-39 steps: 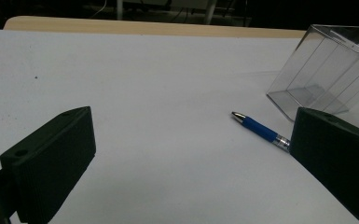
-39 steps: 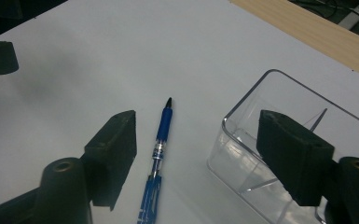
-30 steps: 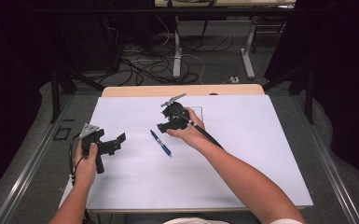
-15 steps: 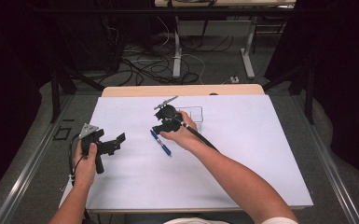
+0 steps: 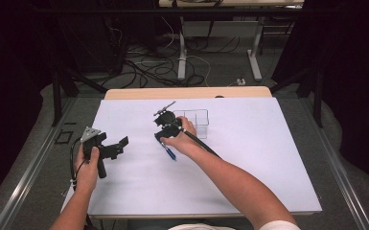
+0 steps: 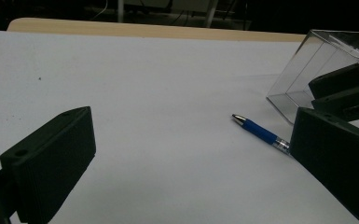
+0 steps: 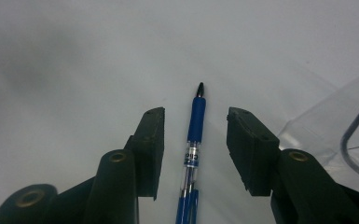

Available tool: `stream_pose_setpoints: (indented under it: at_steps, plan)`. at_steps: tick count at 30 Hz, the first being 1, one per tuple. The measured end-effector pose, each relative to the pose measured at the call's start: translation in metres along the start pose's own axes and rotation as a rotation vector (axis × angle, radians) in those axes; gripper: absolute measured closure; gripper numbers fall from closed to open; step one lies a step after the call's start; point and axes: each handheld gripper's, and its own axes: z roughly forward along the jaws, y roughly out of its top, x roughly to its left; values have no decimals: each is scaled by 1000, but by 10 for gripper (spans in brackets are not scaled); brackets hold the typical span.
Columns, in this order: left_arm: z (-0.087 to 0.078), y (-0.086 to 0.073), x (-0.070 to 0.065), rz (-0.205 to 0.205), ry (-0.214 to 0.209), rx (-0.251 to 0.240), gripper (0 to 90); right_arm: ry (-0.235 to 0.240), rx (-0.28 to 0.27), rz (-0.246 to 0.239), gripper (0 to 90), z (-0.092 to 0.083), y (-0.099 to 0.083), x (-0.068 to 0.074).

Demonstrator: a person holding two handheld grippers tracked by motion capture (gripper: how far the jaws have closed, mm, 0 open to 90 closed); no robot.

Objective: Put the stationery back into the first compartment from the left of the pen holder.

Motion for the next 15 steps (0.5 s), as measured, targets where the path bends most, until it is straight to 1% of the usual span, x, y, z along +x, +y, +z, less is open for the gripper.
stream_pose_setpoints:
  at_steps: [1, 3, 4, 6, 7, 9, 11, 13, 14, 15]
  plan:
    - [0, 0, 0, 0, 0, 0, 1, 2, -1, 10, 572, 1, 0, 1]
    - [0, 0, 0, 0, 1, 1, 1, -9, -15, 13, 576, 4, -1, 0]
    - [0, 0, 0, 1, 1, 1, 1, -11, -6, 14, 577, 5, -2, 0]
    - [1, 0, 0, 2, 1, -1, 1, -6, -5, 16, 581, 7, -3, -1]
    - [1, 0, 0, 2, 1, -1, 1, -15, -7, 12, 589, 9, -4, -2]
    - [1, 0, 0, -1, 1, 0, 1, 0, 0, 15, 594, 11, -5, -4]
    - [1, 0, 0, -5, 1, 1, 1, -9, 3, 29, 597, 14, -6, -4]
    - [1, 0, 1, -5, 1, 1, 1, 5, 17, 26, 595, 16, -6, -5]
    - [1, 0, 1, -5, 1, 1, 1, 14, 27, 28, 594, 17, -6, -6]
    - [1, 0, 1, -5, 1, 1, 1, 14, 31, 36, 594, 18, -6, -5]
